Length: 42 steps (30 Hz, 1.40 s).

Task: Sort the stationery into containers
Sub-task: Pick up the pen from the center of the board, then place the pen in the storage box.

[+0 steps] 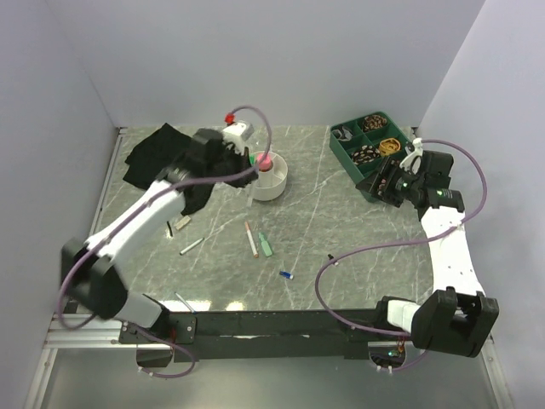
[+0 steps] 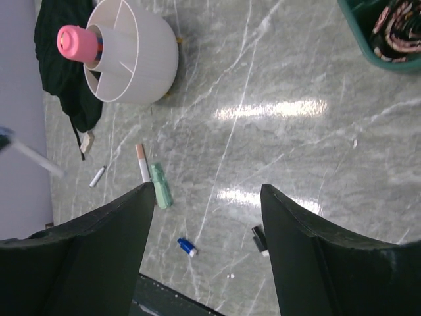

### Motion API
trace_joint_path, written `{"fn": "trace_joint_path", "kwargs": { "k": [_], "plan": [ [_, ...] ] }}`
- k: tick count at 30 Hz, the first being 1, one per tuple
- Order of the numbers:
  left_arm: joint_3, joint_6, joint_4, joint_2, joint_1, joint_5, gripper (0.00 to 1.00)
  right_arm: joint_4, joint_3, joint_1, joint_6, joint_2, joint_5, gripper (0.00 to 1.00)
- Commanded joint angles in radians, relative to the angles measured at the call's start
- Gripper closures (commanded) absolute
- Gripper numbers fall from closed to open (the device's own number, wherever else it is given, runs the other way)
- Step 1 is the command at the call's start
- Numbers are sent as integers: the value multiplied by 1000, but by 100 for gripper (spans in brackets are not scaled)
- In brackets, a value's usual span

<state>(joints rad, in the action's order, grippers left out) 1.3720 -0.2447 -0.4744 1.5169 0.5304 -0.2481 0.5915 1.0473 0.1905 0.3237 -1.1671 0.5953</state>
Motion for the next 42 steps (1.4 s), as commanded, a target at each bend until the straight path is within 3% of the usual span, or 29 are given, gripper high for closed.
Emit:
{"fn": "trace_joint_path", "kwargs": {
  "k": [1,4,9,36,38,39,42],
  "plan": [
    [-349,177,732,-145,2,-82,99,-76,45,9,-27,-22,-2,27],
    [-451,214,1007,-123,0,2,99,-55,60,9,-61,-35,-20,27],
    [-511,280,1229,-48,-4,56,99,-45,54,9,-80,-39,-38,27],
    [-502,160,1317,155,-12,150,98,-18,-50,10,-109,52,-71,27],
    [-514,142,1288,137,-12,176,86,-24,-61,10,-107,55,-71,27],
    [-518,142,1277,129,-12,185,72,-24,-66,12,-106,58,-72,27],
    [-534,145,1243,92,-12,239,53,-29,-73,12,-101,58,-66,27]
  ]
}}
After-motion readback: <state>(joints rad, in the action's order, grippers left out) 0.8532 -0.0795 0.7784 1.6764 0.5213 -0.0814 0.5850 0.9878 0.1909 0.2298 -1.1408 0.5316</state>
